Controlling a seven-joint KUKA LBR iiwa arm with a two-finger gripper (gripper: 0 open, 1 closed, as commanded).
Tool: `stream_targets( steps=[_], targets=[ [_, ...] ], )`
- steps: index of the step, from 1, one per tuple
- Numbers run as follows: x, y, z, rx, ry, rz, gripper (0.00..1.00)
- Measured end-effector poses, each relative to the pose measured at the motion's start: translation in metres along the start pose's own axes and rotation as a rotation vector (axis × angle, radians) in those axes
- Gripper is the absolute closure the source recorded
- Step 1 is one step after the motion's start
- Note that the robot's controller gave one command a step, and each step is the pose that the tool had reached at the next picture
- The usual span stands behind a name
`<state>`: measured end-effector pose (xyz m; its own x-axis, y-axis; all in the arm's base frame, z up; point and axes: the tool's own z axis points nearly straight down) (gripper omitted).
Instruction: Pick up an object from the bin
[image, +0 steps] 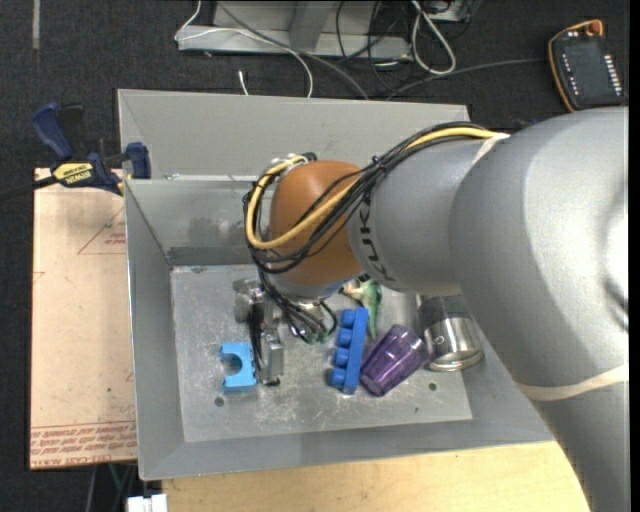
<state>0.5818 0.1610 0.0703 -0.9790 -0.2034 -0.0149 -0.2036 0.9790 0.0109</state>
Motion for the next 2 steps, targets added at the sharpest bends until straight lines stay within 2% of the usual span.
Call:
stream_targets(
  steps=[1,2],
  targets=[
    [-0.0414,-0.0426,-0.005,0.002,-0.006,0.099,1.0],
    [-0.0414,-0.0428,-0.005,0.002,-0.006,0.1,1.0]
  ],
)
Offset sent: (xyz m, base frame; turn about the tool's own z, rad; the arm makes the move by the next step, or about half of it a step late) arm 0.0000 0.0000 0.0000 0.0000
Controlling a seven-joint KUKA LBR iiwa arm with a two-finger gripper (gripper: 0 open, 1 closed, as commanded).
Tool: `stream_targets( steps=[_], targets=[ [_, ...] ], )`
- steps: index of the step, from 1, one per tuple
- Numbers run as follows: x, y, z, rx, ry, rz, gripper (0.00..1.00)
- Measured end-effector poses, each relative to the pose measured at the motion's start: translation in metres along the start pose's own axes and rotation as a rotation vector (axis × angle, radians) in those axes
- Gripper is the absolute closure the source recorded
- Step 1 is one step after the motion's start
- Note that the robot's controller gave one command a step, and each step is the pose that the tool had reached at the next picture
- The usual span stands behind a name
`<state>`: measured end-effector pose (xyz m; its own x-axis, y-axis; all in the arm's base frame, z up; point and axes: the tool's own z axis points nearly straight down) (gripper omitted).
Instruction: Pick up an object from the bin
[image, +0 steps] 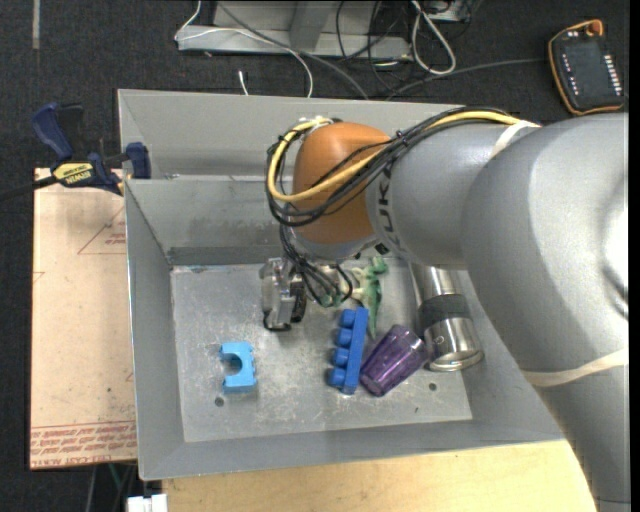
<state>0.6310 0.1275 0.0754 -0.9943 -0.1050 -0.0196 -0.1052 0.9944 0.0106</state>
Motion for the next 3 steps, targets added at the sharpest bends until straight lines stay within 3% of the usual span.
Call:
stream_targets(
  steps=[1,2,3],
  targets=[
    [0.007,-0.015,0.003,-0.004,-0.004,0.358,1.0],
    [0.022,0.021,-0.001,-0.002,-0.003,0.308,1.0],
    [-0.003,-0.027,-0.088,-0.004,-0.018,0.436,1.0]
  ],
)
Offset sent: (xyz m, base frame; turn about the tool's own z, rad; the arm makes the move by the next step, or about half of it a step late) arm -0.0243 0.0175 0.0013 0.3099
